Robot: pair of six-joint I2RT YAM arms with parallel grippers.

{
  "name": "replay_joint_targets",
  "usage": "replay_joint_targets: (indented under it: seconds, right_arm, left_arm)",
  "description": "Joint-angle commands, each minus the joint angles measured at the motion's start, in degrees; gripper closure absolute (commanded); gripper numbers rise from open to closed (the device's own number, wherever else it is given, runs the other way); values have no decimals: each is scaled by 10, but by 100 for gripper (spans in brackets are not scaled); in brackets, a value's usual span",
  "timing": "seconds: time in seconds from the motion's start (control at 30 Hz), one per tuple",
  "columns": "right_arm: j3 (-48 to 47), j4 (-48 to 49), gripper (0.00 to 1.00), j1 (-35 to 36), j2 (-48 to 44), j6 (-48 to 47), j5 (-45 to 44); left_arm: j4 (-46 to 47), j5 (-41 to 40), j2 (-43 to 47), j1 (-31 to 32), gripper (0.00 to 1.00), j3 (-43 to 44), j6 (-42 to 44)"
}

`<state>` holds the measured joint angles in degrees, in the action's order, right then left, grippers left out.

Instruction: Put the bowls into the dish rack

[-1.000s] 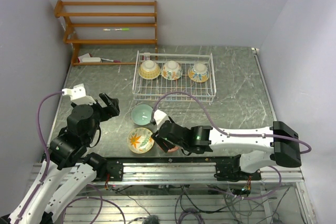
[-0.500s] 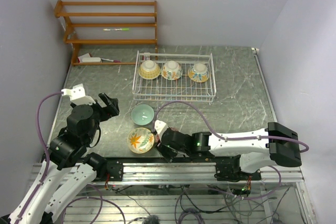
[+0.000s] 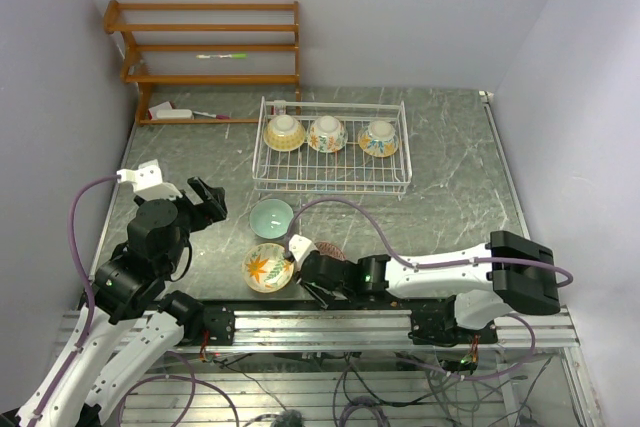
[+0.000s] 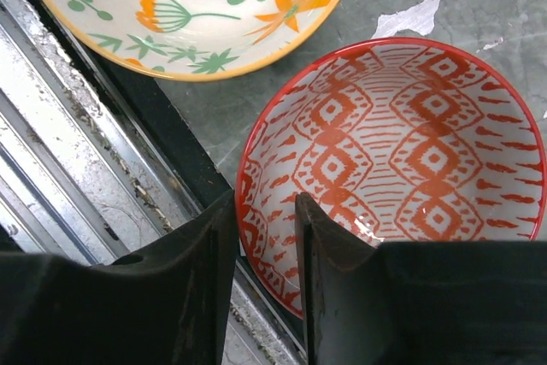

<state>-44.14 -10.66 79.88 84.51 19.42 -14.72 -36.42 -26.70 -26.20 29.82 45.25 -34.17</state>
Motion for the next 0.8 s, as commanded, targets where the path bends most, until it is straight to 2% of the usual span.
replay_joint_targets:
  seconds: [0.0,0.13,0.2,0.47,0.57,0.77]
  right_arm:
    - [-18,-10,73,8,7,7,-35]
    - [-42,-37,94,8,-9,13,-57]
    - [-62,-53,100,8,-20,14,-62]
    - [-126,-43,100,-7,-71,-2,-113]
    - [-152,14,100,-57,-98,-14,-68]
    - [-152,185,100,-215,-125,46,136]
  left_arm:
    - [-3,-10,2,-1,4,7,-5]
    - [-3,-9,1,-1,5,7,-4]
    - [-2,-8,2,-1,5,5,-5]
    - [-1,-9,6,-1,5,7,-2]
    - [2,-6,3,-1,5,6,-2]
    - [5,-10,4,-2,5,7,0]
